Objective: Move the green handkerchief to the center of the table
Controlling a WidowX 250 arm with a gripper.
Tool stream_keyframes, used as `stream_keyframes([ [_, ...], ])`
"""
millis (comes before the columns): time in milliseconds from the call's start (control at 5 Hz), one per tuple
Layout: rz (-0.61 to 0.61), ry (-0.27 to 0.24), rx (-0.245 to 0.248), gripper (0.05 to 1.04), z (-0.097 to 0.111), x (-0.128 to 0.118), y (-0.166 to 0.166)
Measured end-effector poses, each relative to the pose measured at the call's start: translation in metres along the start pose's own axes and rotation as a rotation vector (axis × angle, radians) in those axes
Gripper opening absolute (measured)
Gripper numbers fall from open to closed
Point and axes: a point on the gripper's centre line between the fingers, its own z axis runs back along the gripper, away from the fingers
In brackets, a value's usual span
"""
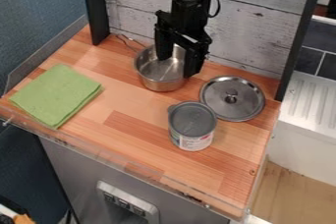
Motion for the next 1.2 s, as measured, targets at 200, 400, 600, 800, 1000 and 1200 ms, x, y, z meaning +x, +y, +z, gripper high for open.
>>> stream_keyframes([
  [200,-0.001,0.041,-0.016,1.001,-0.015,-0.004,-0.003],
  [400,0.076,0.064,0.004,1.001,-0.012,-0.032,0.025],
  [600,0.165,0.008,0.040,1.001,0.008,-0.067,0.064],
  [800,0.183,0.014,0.077,1.001,0.005,-0.096,0.088],
  [1000,0.158,-0.001,0.110,1.001,-0.009,-0.125,0.121],
  [1200,0.174,-0.005,0.084,1.001,-0.032,-0.134,0.126],
])
